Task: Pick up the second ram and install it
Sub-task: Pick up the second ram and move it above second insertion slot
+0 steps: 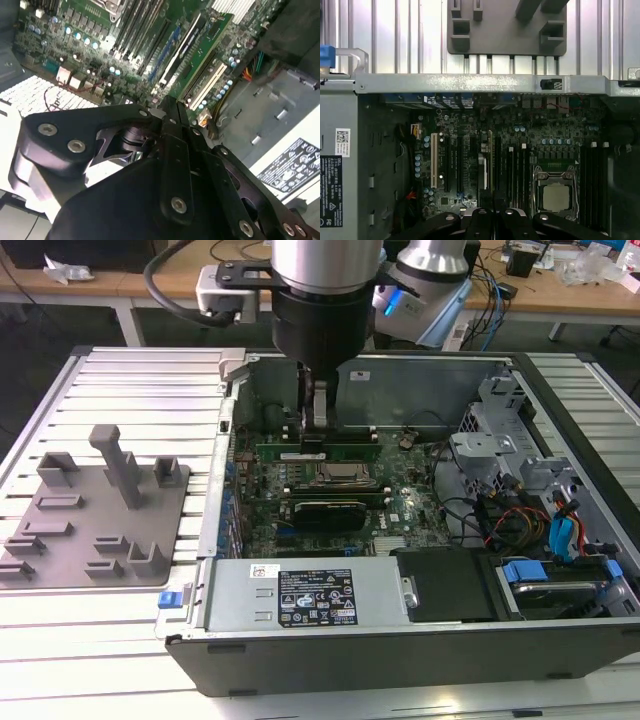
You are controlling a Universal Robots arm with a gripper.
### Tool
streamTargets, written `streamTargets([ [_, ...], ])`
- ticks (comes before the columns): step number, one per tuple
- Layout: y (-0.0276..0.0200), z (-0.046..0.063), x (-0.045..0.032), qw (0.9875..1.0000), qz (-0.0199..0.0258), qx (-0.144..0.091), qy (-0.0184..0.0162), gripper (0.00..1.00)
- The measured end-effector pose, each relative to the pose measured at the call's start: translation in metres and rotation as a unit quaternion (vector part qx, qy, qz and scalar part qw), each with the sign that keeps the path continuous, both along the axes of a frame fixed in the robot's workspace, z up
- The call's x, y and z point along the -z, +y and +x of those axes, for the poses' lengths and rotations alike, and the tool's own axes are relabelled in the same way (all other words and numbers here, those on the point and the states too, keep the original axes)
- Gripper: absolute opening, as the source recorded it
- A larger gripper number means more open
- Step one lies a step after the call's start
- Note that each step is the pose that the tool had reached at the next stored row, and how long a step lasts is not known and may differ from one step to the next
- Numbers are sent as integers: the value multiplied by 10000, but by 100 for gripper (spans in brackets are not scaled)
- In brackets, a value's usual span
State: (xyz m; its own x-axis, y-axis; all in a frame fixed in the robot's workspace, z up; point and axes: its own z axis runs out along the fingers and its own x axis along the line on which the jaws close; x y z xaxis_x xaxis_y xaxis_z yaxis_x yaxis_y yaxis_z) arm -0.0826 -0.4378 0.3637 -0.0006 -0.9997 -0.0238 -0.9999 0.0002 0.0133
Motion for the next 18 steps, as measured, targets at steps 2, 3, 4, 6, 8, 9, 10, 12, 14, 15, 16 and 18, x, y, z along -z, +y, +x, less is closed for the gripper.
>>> streamTargets([
  [2,38,74,29,10000,1,1,13,9],
  [3,62,101,54,10000,0,0,19,9],
  [4,91,115,74,10000,1,1,20,9],
  [6,128,126,92,10000,0,1,20,9],
  [8,189,145,128,10000,1,0,21,9],
  [9,205,153,142,10000,1,-1,22,9],
  [10,237,169,170,10000,0,0,26,9],
  [12,297,207,228,10000,0,0,33,9],
  [14,368,263,297,10000,0,0,43,9],
  [15,398,277,318,10000,0,1,45,9],
  [16,415,285,329,10000,1,0,45,9],
  [18,467,307,372,10000,0,0,46,9],
])
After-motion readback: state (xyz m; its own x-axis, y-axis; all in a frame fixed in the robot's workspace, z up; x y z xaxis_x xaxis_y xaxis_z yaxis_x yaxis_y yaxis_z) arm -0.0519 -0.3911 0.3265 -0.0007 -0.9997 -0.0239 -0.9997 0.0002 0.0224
